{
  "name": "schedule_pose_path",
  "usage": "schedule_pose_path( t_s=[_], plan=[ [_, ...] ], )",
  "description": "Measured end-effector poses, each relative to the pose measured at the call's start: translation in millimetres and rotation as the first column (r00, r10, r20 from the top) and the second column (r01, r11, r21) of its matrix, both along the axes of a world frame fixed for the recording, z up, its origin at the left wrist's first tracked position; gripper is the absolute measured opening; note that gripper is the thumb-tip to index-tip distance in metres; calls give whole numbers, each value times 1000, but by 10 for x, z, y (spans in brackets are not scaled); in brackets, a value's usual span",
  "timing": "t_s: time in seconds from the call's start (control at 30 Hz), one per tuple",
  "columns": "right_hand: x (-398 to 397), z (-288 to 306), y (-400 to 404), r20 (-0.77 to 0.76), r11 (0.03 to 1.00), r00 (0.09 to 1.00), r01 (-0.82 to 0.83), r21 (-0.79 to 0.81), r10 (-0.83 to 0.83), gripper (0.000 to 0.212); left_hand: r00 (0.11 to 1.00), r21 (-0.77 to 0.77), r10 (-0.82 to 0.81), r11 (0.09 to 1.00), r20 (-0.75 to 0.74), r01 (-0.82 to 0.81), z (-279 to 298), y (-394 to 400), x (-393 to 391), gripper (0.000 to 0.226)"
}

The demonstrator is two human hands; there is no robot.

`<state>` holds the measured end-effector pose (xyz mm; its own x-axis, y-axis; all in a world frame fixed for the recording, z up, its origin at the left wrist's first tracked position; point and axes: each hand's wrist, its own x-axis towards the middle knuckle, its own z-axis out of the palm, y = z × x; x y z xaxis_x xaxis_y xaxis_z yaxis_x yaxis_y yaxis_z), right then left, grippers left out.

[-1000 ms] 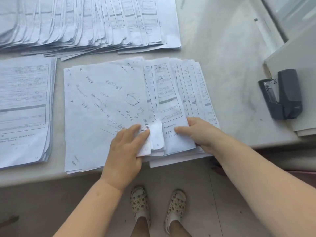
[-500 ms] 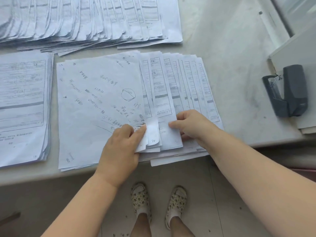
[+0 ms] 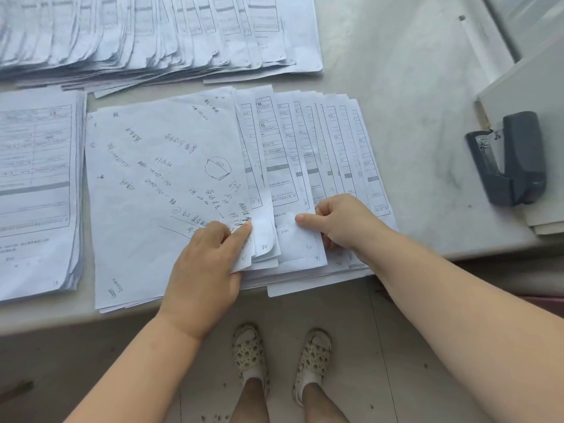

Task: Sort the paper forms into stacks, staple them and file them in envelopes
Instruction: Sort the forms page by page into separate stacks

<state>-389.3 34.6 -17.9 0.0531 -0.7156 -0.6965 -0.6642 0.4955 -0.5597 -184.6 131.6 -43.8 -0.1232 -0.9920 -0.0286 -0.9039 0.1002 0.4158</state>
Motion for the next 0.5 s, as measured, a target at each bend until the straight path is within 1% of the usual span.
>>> schedule_pose_path(
  t_s=[0.13,0.23,0.3,0.37,0.4,0.5],
  plan=[
    [5,-5,-2,1,1000,1000,16,-2,-16,53,1000,-4,8,1000,-10,-8,3,-7,1,64],
    [4,25,-14,17,999,999,37,-15,-36,41,1000,-3,-1,1000,-7,1,-16,5,6,64],
    [-39,72,-61,60,998,997,48,33,-49,34,1000,-5,-10,1000,0,10,-28,8,12,64],
    [-84,117,-120,81,997,997,4,77,-10,18,1000,-10,-12,1000,4,12,-31,8,15,64],
    [-102,125,-144,68,997,997,-33,74,28,17,1000,-13,-13,1000,5,13,-30,7,15,64],
    [-95,130,-174,-31,991,991,-130,17,130,28,1000,-26,-18,1000,6,18,-30,8,15,65]
  ],
)
